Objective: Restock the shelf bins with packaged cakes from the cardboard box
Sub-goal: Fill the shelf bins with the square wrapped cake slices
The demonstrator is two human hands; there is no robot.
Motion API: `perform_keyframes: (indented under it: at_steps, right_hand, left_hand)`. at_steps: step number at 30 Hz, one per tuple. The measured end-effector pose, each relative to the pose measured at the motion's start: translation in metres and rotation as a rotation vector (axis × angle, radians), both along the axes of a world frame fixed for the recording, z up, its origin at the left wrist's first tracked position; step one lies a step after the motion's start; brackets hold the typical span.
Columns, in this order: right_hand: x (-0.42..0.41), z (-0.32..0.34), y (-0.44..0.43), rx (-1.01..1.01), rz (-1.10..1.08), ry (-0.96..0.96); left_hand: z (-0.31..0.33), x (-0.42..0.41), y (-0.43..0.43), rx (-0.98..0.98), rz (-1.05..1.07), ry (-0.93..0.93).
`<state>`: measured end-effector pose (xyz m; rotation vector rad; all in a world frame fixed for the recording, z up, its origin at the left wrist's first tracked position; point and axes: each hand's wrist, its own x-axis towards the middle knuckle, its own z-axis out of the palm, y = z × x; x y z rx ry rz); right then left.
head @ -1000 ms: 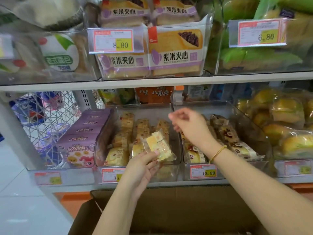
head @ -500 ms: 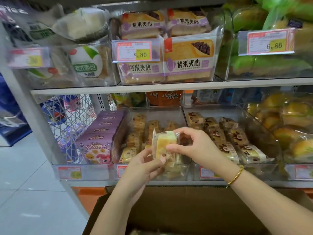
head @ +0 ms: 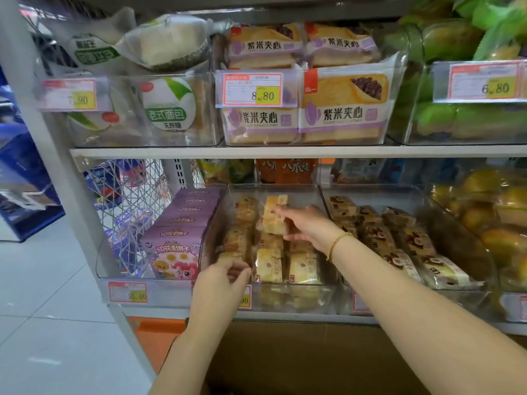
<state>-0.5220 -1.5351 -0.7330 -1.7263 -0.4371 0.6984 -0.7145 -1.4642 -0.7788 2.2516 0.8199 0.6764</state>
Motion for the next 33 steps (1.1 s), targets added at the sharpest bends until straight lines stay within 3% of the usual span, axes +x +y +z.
perform_keyframes:
  at_steps: [4,11,16,22,27,30,33]
  right_hand:
    - [0.034,-0.007,0.050,-0.061,-0.085,-0.044]
    - [0.066,-0.012,0.090,-0.424,-0.184,-0.379]
    - [0.057,-0.017,0.095,-0.111,-0.258,-0.049]
    - [-0.002,-0.002,0.048,-0.122,-0.191,-0.539]
    - [-0.088,-0.032,-0.054,-0.042,0.038,-0.835]
    - [-0.122,-0.106,-0.110,-0.114,0.120,-0.900]
    - [-0.125,-0.193,-0.142,-0.401,0.283,-0.754]
  left_hand:
    - [-0.012,-0.002,0.005,0.043,-0.069,0.021]
    - [-0.016,-0.001,0.010,0.123,-0.060,0.044]
    - [-0.020,-0.001,0.010,0.120,-0.062,0.008]
    - [-0.020,-0.007,0.007,0.086,-0.119,-0.093]
    - [-0.044,-0.034,-0.015,0.231,-0.121,-0.408]
    - [-0.065,-0.031,-0.032,0.301,-0.194,-0.074]
    - [-0.103,-0.021,-0.044,0.105,-0.302,0.346]
